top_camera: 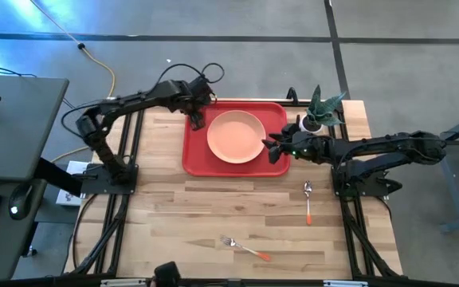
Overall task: Pick and place plate/cup/fork/spoon on tray
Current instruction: Put the orange spoon to the right of the light orange plate on the red tray
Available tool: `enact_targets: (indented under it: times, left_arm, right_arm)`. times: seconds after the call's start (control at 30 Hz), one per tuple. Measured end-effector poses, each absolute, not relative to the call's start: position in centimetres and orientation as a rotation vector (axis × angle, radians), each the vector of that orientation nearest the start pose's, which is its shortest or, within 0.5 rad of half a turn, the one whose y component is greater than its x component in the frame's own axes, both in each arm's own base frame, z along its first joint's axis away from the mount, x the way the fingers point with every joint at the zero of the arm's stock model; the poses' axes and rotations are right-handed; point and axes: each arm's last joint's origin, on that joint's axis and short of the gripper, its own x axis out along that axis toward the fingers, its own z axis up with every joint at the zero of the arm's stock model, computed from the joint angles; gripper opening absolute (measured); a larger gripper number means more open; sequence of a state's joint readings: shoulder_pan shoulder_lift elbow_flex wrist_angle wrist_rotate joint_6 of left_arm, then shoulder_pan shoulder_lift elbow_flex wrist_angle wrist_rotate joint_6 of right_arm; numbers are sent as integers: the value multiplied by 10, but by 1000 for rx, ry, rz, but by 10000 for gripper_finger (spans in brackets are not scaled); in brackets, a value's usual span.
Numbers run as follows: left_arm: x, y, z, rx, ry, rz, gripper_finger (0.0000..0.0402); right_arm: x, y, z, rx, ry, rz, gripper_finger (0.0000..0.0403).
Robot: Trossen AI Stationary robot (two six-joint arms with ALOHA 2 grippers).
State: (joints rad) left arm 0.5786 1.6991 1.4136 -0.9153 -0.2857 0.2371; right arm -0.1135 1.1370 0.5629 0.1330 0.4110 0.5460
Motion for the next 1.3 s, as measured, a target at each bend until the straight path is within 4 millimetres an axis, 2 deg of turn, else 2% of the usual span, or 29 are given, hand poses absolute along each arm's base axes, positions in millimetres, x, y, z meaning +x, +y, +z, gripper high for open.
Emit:
enact_targets:
  times: [0.17,0.27,0.37,0.5,0.7,0.93,1.03,1.17,1.3]
  left_arm:
    - [271,161,301,3,1100,630,234]
    - [265,138,308,-9,955,636,232]
    - [261,112,303,-30,794,613,232]
    - [262,79,277,-44,554,536,232]
    - [270,45,250,75,253,398,232]
    - [276,38,254,175,113,371,232]
    - [275,43,253,201,131,408,232]
    - [274,55,247,171,164,480,232]
    - [273,61,245,148,189,499,232]
  right_arm:
    - [223,-37,208,501,411,-676,174]
    - [217,-35,200,530,495,-713,157]
    - [208,-30,191,535,599,-775,132]
    - [195,-22,187,592,722,-885,91]
    - [183,6,183,656,844,-889,51]
    - [165,45,178,775,917,-901,37]
    - [154,53,178,760,868,-974,37]
    - [148,62,177,830,869,-996,37]
    - [151,74,168,886,978,-974,49]
